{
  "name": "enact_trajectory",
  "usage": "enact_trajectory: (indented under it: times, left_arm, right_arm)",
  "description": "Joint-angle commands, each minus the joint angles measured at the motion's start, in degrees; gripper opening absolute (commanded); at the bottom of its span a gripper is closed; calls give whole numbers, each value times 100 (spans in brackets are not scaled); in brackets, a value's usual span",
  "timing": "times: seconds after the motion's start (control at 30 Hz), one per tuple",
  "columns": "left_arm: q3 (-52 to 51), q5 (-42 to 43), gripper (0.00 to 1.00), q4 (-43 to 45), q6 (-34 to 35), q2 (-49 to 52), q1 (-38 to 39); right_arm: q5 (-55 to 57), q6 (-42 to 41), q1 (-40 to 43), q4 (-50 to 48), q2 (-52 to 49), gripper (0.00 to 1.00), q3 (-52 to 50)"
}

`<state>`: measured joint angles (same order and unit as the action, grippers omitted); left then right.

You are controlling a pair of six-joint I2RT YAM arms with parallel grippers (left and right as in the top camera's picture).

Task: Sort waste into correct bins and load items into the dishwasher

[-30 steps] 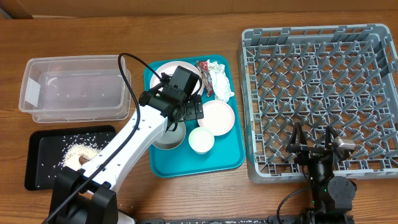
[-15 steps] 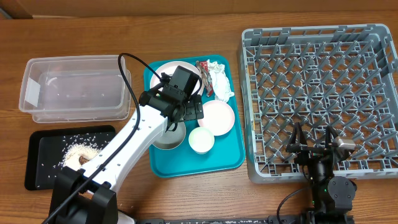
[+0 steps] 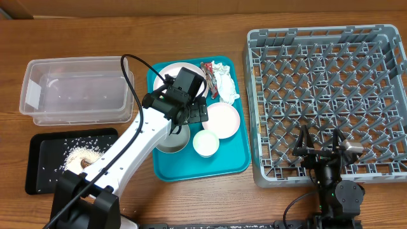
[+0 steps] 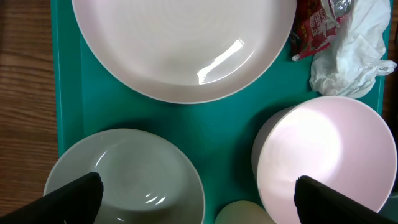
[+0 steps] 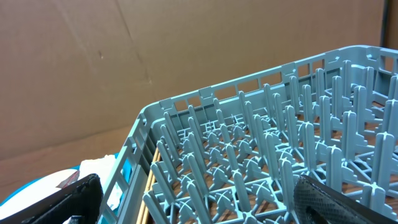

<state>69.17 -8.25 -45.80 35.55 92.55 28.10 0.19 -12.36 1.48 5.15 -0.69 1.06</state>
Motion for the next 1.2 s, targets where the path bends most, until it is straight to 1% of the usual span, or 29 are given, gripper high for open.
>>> enact_trajectory:
  times: [0.0,0.33,0.37,0.5,0.6,0.83,0.87,0.93,1.03,1.17]
  left_arm:
    - [105,-94,100,0,-105,9,7]
    - [105,-94,100,0,-105,9,7]
    - [105,22,100,-24,-79,9,7]
    - [105,1510,100,-544,-39,9,7]
    - [105,1731,100,-492,-42,9,7]
    - [105,1663,100,-509,-63,9,11]
    - [105,1554,100,-520,-122,9,11]
    - [105,925,100,-511,-101,9,-9]
    - [105,542,100,-481,76,9,-79]
    - [105,160,100,-262,85,9,-146]
  right_arm:
    - [-31,22,20,-33,50,100,-61]
    - [-31,22,20,-33,50,100,-61]
    - [-31,22,20,-33,50,100,-61]
    - [-31,22,20,-33,50,100,-61]
    - [-31,22,20,-33,50,100,-61]
    - [-31,22,20,-33,50,100,-61]
    - [-31,22,20,-33,50,100,-61]
    - [-31,22,20,-33,50,100,-61]
    - [-31,22,20,-33,50,100,-61]
    - [-31,22,20,-33,50,100,-61]
